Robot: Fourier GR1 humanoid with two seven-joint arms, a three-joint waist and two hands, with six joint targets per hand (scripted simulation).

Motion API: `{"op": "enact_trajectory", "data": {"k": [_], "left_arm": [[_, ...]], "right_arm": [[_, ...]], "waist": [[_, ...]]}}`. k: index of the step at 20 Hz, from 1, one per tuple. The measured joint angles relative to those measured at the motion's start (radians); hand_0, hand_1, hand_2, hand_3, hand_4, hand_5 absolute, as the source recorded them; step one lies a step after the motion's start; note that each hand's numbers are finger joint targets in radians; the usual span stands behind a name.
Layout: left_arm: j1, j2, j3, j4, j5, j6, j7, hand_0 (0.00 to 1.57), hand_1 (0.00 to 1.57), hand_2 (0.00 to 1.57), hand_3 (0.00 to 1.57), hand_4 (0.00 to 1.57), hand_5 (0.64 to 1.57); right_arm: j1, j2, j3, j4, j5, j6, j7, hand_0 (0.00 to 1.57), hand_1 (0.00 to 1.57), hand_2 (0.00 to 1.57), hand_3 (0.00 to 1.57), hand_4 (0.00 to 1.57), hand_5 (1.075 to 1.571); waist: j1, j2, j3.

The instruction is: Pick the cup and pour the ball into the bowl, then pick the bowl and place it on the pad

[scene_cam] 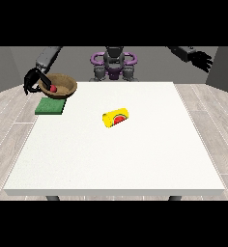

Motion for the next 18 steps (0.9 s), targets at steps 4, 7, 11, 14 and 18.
{"op": "enact_trajectory", "data": {"k": [4,7,11,14,18], "left_arm": [[-0.007,0.100,0.084,0.072,0.064,-0.095,-0.039,0.00,0.00,0.00,0.00,1.21,1.565],[-0.026,0.160,0.127,0.126,0.089,-0.135,-0.057,0.00,0.00,0.00,0.00,1.19,1.557],[-0.028,0.179,0.141,0.124,0.102,-0.155,-0.079,0.00,0.00,0.00,0.00,1.19,1.558],[-0.032,0.187,0.147,0.125,0.106,-0.160,-0.095,0.00,0.00,0.00,0.00,1.17,1.548],[-0.038,0.192,0.142,0.112,0.111,-0.157,-0.074,0.00,0.00,0.00,0.00,1.18,1.549]], "right_arm": [[-0.003,-0.002,-0.023,0.001,-0.011,-0.015,-0.041,1.57,1.57,1.57,0.00,0.76,1.567],[-0.021,-0.011,-0.038,0.004,-0.020,-0.018,-0.059,1.57,1.57,1.57,0.00,0.69,1.567],[-0.031,-0.060,-0.089,0.055,-0.037,-0.036,-0.079,1.22,1.22,1.41,1.30,0.00,1.553],[-0.051,-0.086,-0.110,0.094,-0.042,-0.044,-0.075,0.61,0.61,0.68,1.06,0.00,1.520],[-0.071,-0.092,-0.112,0.137,-0.049,-0.015,-0.074,0.00,0.00,0.36,0.44,0.00,1.412]], "waist": [[0.012,0.044,0.0000],[0.006,0.072,0.0000],[0.015,0.115,0.0004],[0.024,0.140,0.0003],[0.029,0.136,0.0005]]}}
